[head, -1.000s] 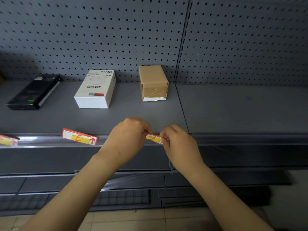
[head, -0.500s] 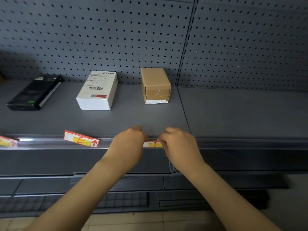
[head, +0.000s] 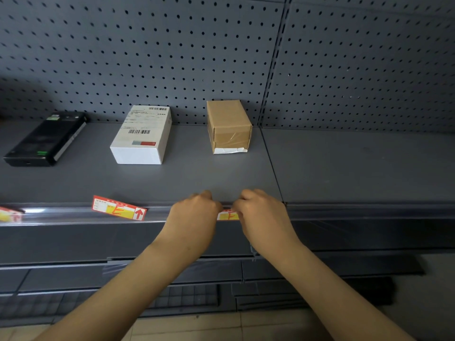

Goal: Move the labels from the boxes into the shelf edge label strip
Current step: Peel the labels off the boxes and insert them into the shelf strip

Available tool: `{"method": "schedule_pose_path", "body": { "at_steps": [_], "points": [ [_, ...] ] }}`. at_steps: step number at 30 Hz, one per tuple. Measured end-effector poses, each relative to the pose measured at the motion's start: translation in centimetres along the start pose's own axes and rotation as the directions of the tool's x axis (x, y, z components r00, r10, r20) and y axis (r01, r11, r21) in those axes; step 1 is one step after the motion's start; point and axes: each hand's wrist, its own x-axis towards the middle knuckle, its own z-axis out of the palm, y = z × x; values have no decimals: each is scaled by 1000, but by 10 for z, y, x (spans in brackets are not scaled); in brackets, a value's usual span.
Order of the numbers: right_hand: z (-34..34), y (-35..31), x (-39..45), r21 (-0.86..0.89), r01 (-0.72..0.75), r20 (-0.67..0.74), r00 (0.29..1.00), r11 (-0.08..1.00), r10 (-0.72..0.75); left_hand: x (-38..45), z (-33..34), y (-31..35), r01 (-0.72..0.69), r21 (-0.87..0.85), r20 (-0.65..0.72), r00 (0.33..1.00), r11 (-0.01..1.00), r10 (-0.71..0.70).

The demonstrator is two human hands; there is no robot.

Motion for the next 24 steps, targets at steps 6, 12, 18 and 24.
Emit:
{"method": "schedule_pose_path", "body": {
  "at_steps": [6, 12, 18, 24],
  "points": [
    [-8, -3, -4, -35, -9, 139, 990, 999, 14, -1, 1, 5, -53, 85, -8, 999, 995, 54],
    [-19, 24, -6, 319, -188, -34, 977, 929, 209, -8, -7, -2, -59, -129, -84, 995, 990, 48],
    [-23, 39, -10, 428, -238, -92, 948, 872, 304, -15, -11, -17, 104, -214, -114, 985, 971, -130],
    [-17, 32, -21, 426, -241, -33, 959, 872, 282, -15, -4, -3, 127, -326, -102, 980, 937, -169]
  ]
}}
